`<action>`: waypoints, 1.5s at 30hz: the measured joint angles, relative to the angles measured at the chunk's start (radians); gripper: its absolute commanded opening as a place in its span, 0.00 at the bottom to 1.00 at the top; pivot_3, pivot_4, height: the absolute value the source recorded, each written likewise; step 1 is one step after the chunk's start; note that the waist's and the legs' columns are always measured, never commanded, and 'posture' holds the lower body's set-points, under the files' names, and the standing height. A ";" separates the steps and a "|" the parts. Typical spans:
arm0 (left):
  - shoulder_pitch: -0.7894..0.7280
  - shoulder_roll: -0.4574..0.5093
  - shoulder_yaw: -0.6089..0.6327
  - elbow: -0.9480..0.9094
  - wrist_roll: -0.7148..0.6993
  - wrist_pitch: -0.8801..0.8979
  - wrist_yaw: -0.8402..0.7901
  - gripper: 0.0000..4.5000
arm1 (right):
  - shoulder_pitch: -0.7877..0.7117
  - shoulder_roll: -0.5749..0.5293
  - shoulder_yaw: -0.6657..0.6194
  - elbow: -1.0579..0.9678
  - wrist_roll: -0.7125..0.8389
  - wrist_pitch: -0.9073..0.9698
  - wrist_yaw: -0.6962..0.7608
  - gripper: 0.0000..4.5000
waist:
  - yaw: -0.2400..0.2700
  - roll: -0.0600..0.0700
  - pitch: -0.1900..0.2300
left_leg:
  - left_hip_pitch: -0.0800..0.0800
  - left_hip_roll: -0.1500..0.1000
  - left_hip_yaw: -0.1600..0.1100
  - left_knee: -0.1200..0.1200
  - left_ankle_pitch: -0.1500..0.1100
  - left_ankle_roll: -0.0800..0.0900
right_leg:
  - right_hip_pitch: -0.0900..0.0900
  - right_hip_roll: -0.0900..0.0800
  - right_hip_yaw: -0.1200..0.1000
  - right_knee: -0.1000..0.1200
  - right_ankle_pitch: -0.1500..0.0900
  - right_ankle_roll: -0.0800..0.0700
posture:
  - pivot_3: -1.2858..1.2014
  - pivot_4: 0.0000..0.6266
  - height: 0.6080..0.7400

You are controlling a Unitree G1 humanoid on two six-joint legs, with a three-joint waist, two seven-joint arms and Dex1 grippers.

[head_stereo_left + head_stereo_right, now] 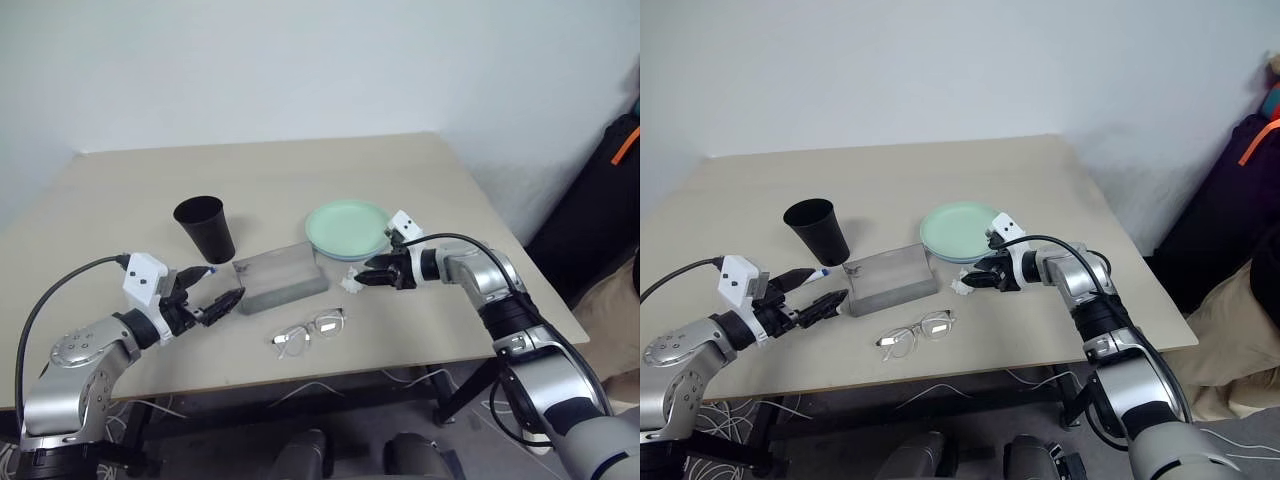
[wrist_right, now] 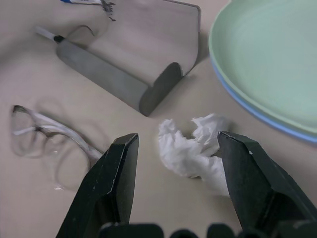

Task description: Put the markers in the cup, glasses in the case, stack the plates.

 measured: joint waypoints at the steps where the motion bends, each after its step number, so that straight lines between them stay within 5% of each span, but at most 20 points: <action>1: 0.000 0.000 0.000 0.000 0.000 0.000 0.000 1.00 | 0.000 0.003 0.001 0.011 -0.001 -0.011 -0.005 0.61 | 0.000 0.000 0.000 | 0.000 0.000 0.000 0.000 0.000 0.000 | 0.000 0.000 0.000 0.000 0.000 0.000 | 0.52 0.00 1.00; 12: 0.000 0.000 -0.001 0.000 0.000 0.000 -0.001 1.00 | 0.000 0.011 0.047 0.074 -0.059 -0.133 -0.016 0.61 | 0.000 0.000 0.000 | 0.000 0.000 0.000 0.000 0.000 0.000 | 0.000 0.000 0.000 0.000 0.000 0.000 | 0.52 0.00 1.00; 15: 0.000 0.000 -0.001 0.000 0.000 -0.001 -0.001 1.00 | 0.000 0.017 0.051 0.094 -0.061 -0.141 -0.016 0.48 | 0.000 0.000 0.000 | 0.000 0.000 0.000 0.000 0.000 0.000 | 0.000 0.000 0.000 0.000 0.000 0.000 | 0.52 0.00 1.00; 22: 0.000 0.000 -0.001 0.000 0.000 -0.001 -0.002 1.00 | 0.000 0.025 0.059 0.103 -0.063 -0.148 -0.014 0.01 | 0.000 0.000 0.000 | 0.000 0.000 0.000 0.000 0.000 0.000 | 0.000 0.000 0.000 0.000 0.000 0.000 | 0.52 0.00 1.00; 32: -0.002 0.000 -0.001 0.000 0.000 -0.001 -0.003 1.00 | -0.104 0.043 0.013 0.108 -0.053 -0.149 -0.016 0.01 | -0.002 0.000 0.000 | 0.000 0.000 -0.001 -0.001 0.000 0.000 | -0.001 0.000 0.000 0.000 0.000 0.000 | 0.52 0.00 1.00; 39: -0.005 0.000 -0.002 0.003 0.001 -0.002 -0.003 1.00 | -0.420 0.116 -0.155 0.460 -0.039 -0.309 -0.260 0.01 | -0.001 -0.001 -0.001 | 0.001 -0.001 -0.001 -0.005 0.000 0.000 | -0.001 0.001 0.000 -0.001 0.003 -0.003 | 0.52 0.00 1.00; 45: -0.010 0.000 -0.004 0.004 0.001 -0.002 -0.001 1.00 | -0.446 0.176 -0.197 0.720 -0.062 -0.419 -0.428 0.01 | -0.003 -0.001 0.000 | 0.000 -0.003 0.000 -0.006 0.000 0.000 | -0.002 0.000 0.002 -0.002 0.004 -0.002 | 0.52 0.00 1.00</action>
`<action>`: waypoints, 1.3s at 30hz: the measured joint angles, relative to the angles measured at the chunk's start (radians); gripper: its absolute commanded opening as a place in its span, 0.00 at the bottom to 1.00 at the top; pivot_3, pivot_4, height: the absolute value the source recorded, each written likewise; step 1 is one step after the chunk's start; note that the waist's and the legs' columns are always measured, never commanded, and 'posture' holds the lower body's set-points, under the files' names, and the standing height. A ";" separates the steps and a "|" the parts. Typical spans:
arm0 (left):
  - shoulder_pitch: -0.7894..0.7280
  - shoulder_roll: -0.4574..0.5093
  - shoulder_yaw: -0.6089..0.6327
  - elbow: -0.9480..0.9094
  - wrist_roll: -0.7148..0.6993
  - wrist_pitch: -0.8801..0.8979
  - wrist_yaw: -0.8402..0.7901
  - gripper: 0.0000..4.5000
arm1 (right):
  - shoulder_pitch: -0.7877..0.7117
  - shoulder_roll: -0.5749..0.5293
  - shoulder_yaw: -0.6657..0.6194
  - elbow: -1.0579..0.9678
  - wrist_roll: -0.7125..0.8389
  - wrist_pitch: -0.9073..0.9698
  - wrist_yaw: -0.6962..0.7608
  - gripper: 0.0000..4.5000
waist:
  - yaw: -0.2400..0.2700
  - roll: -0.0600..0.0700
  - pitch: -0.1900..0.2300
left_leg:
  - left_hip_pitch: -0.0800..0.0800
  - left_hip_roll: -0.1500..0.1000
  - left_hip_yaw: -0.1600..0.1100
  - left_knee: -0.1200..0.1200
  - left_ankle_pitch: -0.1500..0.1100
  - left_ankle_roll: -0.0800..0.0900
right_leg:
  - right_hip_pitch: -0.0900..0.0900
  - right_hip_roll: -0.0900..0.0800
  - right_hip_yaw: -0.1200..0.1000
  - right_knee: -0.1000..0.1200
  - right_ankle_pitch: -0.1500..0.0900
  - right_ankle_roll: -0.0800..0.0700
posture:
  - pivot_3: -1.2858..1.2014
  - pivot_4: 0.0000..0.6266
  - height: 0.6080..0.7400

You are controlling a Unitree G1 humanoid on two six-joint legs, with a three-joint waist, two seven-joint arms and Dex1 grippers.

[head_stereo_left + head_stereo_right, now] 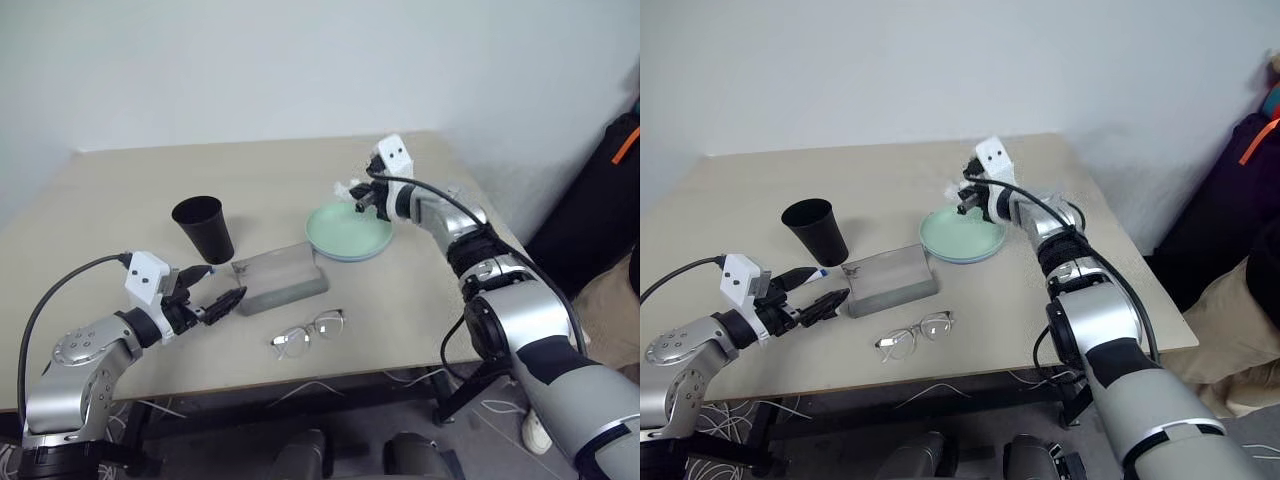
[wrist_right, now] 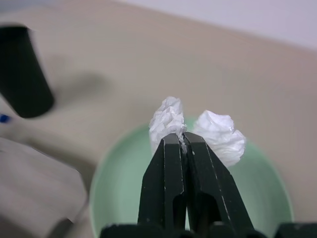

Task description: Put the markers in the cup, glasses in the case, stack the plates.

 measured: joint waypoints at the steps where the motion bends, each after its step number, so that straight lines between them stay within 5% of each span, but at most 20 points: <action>1: 0.000 0.000 -0.001 0.000 0.000 0.000 0.001 1.00 | -0.001 0.007 -0.008 0.020 -0.002 -0.012 -0.020 0.01 | -0.001 0.000 0.000 | 0.000 0.000 0.000 0.000 0.000 0.000 | 0.000 0.000 0.000 0.000 0.000 0.000 | 0.52 0.00 1.00; 7: 0.000 -0.009 -0.003 -0.001 0.000 0.001 0.015 1.00 | -0.008 0.023 -0.030 0.074 -0.026 -0.055 -0.090 0.01 | -0.003 0.000 0.000 | 0.001 0.001 -0.001 0.000 0.000 0.000 | 0.000 0.003 0.000 0.000 0.000 0.000 | 0.52 0.00 1.00; 10: 0.001 -0.010 -0.003 -0.002 0.000 0.001 0.018 1.00 | -0.008 0.023 -0.039 0.081 -0.036 -0.058 -0.099 0.14 | -0.004 0.000 0.000 | 0.001 0.001 -0.001 0.000 0.000 0.000 | 0.000 0.003 0.001 0.000 0.000 0.000 | 0.52 0.00 1.00; 20: -0.004 -0.010 -0.019 -0.002 0.000 0.003 0.018 1.00 | -0.008 0.022 -0.066 0.072 -0.037 -0.060 -0.078 0.89 | -0.003 0.000 0.000 | 0.001 0.001 -0.001 0.000 0.000 0.000 | 0.000 0.003 0.001 0.000 0.000 0.000 | 0.52 0.00 1.00; 25: -0.023 -0.010 -0.030 -0.004 -0.004 0.018 0.015 1.00 | 0.019 -0.013 -0.059 -0.116 -0.019 -0.004 0.081 0.89 | -0.003 0.000 0.000 | 0.001 0.001 -0.002 0.001 0.000 0.000 | 0.001 0.003 0.001 0.000 0.000 0.000 | 0.52 0.00 1.00; 32: -0.056 -0.007 -0.066 -0.018 -0.004 0.030 -0.003 1.00 | 0.338 -0.196 0.036 -0.684 0.019 0.267 0.325 0.89 | 0.008 -0.001 0.000 | 0.000 -0.002 -0.002 0.002 0.000 0.000 | 0.002 -0.001 0.000 0.000 -0.004 0.004 | 0.52 0.00 1.00; 39: -0.099 0.010 -0.077 -0.018 -0.002 0.042 -0.027 1.00 | 0.387 -0.271 0.060 -0.914 0.059 0.376 0.389 0.89 | -0.003 0.000 0.000 | 0.001 0.000 -0.004 0.002 0.000 0.000 | 0.001 0.000 0.001 0.001 -0.005 0.003 | 0.52 0.00 1.00</action>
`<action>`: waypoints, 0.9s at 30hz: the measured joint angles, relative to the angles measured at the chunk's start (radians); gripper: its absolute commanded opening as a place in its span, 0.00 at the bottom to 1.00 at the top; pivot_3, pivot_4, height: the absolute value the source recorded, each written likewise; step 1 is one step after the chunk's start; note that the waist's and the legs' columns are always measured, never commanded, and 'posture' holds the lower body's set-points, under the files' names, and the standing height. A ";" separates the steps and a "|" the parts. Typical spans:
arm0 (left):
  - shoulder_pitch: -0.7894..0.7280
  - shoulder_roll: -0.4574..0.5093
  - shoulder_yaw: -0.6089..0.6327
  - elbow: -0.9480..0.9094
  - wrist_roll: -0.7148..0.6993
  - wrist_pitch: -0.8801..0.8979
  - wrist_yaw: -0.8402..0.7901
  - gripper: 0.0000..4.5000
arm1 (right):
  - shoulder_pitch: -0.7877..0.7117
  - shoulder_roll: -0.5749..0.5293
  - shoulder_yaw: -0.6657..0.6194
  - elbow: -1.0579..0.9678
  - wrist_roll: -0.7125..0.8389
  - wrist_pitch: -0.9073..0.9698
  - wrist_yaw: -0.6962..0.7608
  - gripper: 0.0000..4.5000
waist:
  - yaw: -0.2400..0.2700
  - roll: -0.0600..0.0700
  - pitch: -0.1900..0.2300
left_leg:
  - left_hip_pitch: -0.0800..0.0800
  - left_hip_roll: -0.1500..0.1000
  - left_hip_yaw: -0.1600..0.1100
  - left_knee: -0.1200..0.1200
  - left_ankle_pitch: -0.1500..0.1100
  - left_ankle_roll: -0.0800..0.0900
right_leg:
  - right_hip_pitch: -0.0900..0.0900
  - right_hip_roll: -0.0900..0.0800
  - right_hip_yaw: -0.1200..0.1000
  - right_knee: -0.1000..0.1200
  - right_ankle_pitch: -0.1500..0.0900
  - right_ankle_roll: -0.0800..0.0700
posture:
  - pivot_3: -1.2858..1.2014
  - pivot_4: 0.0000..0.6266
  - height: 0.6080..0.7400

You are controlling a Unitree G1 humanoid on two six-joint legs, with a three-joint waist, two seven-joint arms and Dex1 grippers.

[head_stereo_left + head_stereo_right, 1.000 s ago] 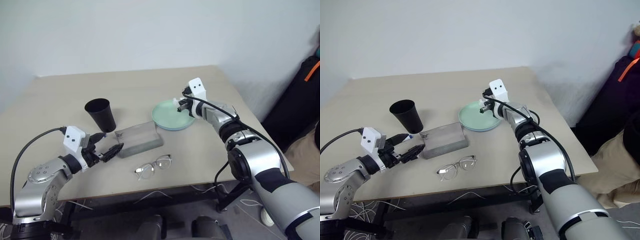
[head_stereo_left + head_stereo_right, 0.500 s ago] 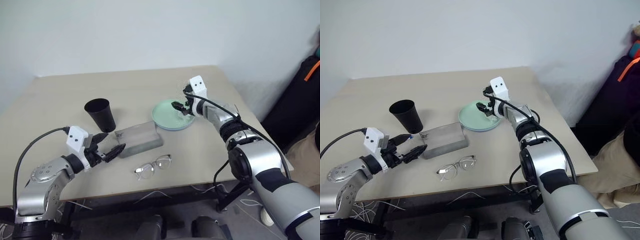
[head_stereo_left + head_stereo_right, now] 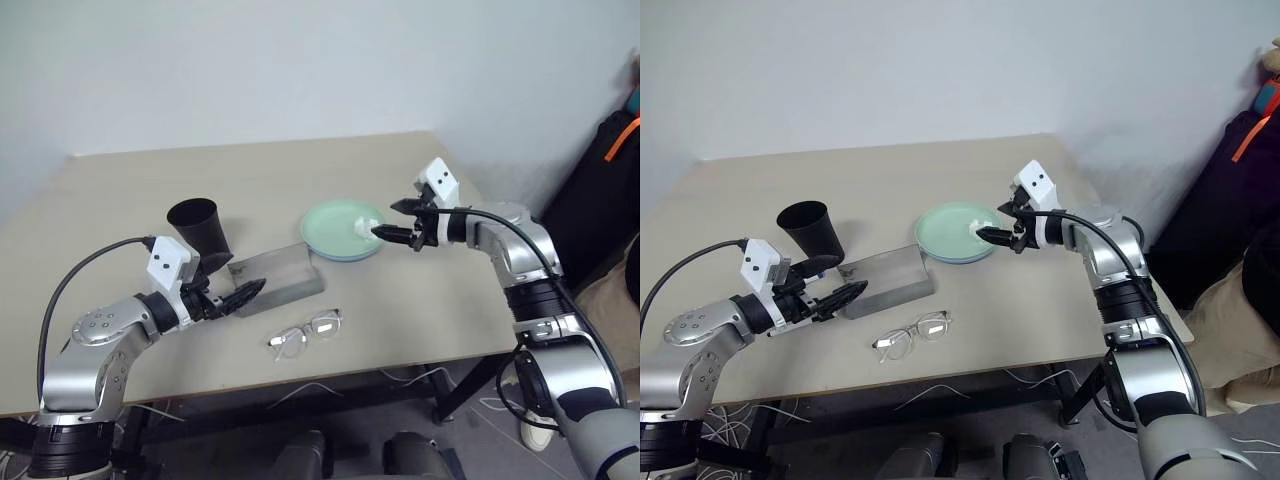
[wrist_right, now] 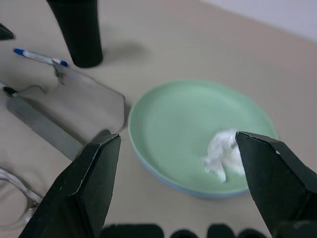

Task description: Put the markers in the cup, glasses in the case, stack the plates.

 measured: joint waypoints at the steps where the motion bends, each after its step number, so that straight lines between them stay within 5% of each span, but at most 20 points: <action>1: 0.000 0.001 -0.004 -0.001 0.000 0.006 0.000 1.00 | 0.003 0.000 0.001 -0.009 0.009 0.005 0.004 0.89 | 0.001 0.000 0.000 | 0.000 0.000 0.000 0.000 0.000 0.000 | 0.000 0.000 0.000 0.000 0.000 0.000 | 0.52 0.00 1.00; 19: 0.021 -0.009 -0.020 -0.081 -0.002 0.038 0.028 1.00 | 0.001 0.040 -0.006 0.065 0.052 -0.199 -0.037 0.89 | 0.004 0.000 0.000 | 0.000 -0.010 -0.012 0.000 0.000 0.000 | 0.003 -0.002 -0.007 -0.001 -0.001 0.001 | 0.52 0.00 1.00; 22: 0.022 -0.010 -0.021 -0.083 -0.003 0.042 0.028 1.00 | 0.001 0.035 -0.002 0.067 0.041 -0.221 -0.050 0.89 | -0.004 0.005 0.003 | 0.006 -0.073 -0.112 -0.002 0.004 -0.006 | 0.016 -0.005 -0.022 0.001 -0.008 0.010 | 0.52 0.00 1.00; 24: 0.022 -0.010 -0.021 -0.083 -0.003 0.048 0.027 1.00 | 0.001 0.036 -0.002 0.069 0.043 -0.214 -0.056 0.89 | -0.003 0.008 0.004 | 0.010 -0.114 -0.182 -0.007 0.011 -0.017 | 0.008 -0.002 -0.020 0.002 -0.013 0.007 | 0.52 0.00 1.00; 27: 0.024 -0.010 -0.020 -0.083 -0.003 0.051 0.027 1.00 | -0.001 0.041 0.000 0.093 0.042 -0.204 -0.062 0.89 | 0.009 0.008 0.002 | 0.006 -0.108 -0.178 -0.015 0.016 -0.024 | -0.001 -0.001 -0.012 0.004 -0.011 0.001 | 0.52 0.00 1.00</action>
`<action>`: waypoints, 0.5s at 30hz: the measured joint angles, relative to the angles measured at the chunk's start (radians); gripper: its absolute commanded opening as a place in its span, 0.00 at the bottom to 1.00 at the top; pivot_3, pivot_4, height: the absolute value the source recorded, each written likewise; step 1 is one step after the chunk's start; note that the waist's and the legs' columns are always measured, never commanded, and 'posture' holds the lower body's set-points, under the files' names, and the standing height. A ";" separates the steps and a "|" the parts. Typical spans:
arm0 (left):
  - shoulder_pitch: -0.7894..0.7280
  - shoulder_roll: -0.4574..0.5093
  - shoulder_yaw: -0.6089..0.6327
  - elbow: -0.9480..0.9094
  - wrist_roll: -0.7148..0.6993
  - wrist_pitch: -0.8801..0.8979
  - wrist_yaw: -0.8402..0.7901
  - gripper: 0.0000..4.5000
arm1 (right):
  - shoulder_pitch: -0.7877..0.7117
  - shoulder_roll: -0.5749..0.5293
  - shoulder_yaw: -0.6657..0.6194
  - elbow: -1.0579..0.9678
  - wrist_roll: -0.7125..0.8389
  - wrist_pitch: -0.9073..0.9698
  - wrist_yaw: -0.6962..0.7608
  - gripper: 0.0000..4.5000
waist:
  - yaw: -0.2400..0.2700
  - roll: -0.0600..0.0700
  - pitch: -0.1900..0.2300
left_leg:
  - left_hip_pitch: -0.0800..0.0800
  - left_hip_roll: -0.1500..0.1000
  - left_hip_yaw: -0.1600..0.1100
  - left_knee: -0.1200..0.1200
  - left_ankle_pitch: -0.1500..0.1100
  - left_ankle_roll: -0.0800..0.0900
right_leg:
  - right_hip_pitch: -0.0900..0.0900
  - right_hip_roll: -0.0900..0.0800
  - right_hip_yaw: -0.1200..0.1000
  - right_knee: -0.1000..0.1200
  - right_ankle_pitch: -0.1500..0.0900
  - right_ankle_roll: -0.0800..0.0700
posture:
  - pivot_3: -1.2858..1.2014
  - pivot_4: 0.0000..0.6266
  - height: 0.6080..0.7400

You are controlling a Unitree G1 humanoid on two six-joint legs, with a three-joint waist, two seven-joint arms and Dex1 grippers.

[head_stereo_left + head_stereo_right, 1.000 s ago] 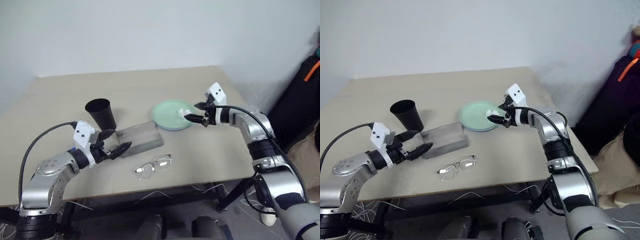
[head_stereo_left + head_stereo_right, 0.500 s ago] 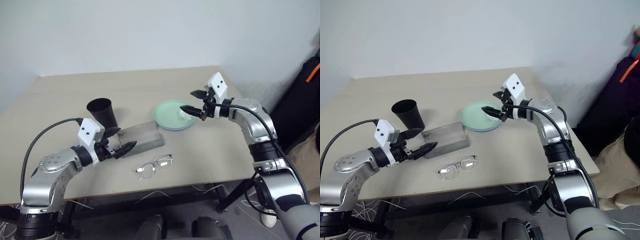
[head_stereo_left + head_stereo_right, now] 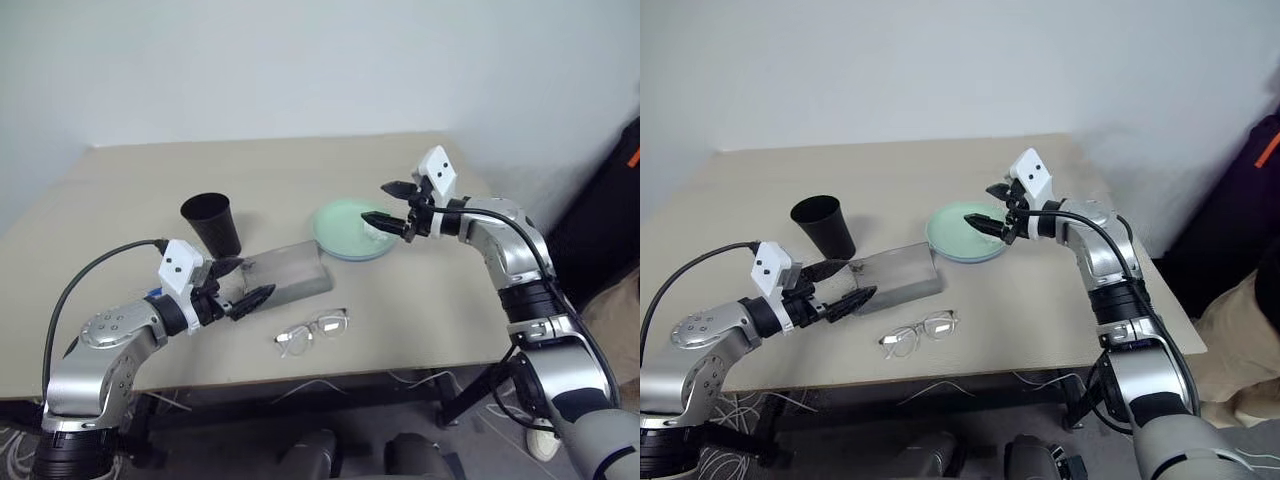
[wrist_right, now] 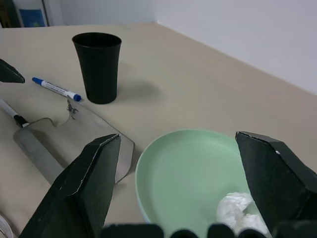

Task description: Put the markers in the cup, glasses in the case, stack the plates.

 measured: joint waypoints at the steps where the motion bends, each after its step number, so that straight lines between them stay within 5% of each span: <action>1: 0.000 0.000 0.000 0.000 -0.002 0.002 0.000 1.00 | 0.000 -0.001 0.000 0.005 0.000 0.002 0.000 0.89 | 0.000 0.000 0.000 | 0.000 0.002 0.004 -0.002 0.000 0.000 | -0.002 0.001 0.003 0.001 0.000 -0.002 | 0.52 0.00 1.00; 15: -0.004 0.000 -0.001 -0.003 -0.019 0.016 0.009 1.00 | 0.001 -0.002 -0.001 0.005 0.001 0.008 0.001 0.89 | -0.002 -0.001 0.000 | -0.001 0.003 0.021 -0.002 0.002 0.004 | -0.011 0.000 0.015 0.012 0.000 -0.002 | 0.52 0.00 1.00</action>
